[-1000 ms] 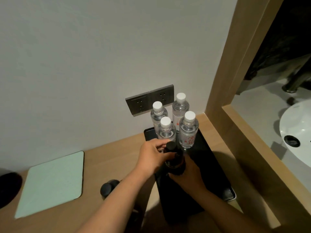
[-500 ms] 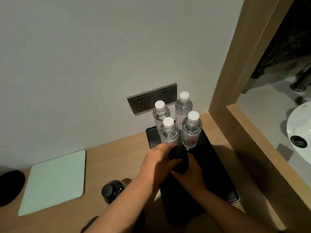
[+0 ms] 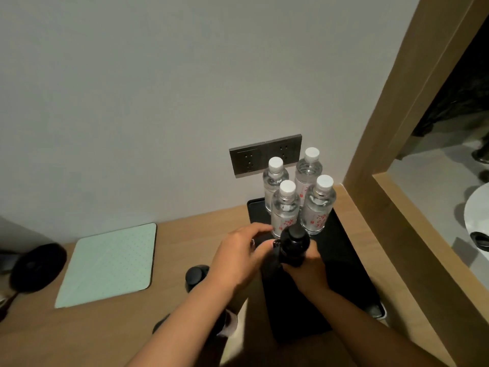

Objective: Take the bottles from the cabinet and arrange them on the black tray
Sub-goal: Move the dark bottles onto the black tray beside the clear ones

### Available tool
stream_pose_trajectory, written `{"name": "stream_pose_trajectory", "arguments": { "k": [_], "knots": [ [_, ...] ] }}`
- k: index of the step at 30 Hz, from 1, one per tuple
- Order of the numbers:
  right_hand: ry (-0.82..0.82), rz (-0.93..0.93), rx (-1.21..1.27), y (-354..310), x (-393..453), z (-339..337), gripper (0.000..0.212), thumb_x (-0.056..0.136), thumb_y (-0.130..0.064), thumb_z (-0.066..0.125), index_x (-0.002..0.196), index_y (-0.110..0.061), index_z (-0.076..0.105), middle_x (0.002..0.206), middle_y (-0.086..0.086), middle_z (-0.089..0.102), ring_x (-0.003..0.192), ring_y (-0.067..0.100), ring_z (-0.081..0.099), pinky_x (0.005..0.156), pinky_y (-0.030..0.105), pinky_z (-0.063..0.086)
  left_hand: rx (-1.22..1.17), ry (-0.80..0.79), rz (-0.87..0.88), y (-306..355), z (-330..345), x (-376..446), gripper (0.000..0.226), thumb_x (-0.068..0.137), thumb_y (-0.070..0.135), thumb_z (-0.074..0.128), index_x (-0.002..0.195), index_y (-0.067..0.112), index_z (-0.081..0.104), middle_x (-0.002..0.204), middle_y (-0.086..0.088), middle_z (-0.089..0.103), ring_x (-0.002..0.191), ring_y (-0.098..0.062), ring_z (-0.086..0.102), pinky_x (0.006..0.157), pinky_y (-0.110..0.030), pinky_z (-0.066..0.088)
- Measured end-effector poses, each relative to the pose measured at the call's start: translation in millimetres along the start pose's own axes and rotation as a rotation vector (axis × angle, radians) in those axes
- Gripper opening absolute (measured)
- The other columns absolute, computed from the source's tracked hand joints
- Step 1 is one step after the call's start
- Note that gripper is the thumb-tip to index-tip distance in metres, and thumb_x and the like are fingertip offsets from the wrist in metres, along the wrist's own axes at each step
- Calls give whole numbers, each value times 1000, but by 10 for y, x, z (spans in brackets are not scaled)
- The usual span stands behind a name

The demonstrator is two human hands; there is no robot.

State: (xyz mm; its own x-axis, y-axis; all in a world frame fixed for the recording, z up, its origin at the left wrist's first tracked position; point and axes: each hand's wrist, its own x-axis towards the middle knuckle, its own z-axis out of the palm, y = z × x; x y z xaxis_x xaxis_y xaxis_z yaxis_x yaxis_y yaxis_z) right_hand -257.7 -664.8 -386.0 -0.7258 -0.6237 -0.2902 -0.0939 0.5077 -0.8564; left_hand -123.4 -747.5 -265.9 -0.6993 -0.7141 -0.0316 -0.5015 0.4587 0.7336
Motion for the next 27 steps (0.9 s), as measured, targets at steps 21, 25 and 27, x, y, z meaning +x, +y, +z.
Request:
{"name": "stream_pose_trajectory", "arguments": {
  "k": [21,25,27],
  "knots": [
    [-307,159,-47,-302,-1166,192,58,83,-7,64,134,-15,39,139,8,36,122,23,45,102,34,37,-160,655,-444,-414,-259,-1742,25,92,17,56,115,28,61,108,18,57,90,10,47,86,-24,44],
    [-283,116,-22,-395,-1360,212,50,85,-9,62,131,-17,42,136,6,37,121,20,46,98,30,38,-139,499,-462,-651,-219,-1787,40,90,21,59,129,30,52,121,12,49,112,-6,46,100,-30,41],
    [-256,116,-10,-411,-1470,244,48,85,-11,63,128,-18,45,134,5,39,117,18,48,99,32,44,-156,411,-450,-771,-191,-1779,48,89,22,61,134,29,47,125,9,49,117,-11,48,103,-36,43]
  ]
}}
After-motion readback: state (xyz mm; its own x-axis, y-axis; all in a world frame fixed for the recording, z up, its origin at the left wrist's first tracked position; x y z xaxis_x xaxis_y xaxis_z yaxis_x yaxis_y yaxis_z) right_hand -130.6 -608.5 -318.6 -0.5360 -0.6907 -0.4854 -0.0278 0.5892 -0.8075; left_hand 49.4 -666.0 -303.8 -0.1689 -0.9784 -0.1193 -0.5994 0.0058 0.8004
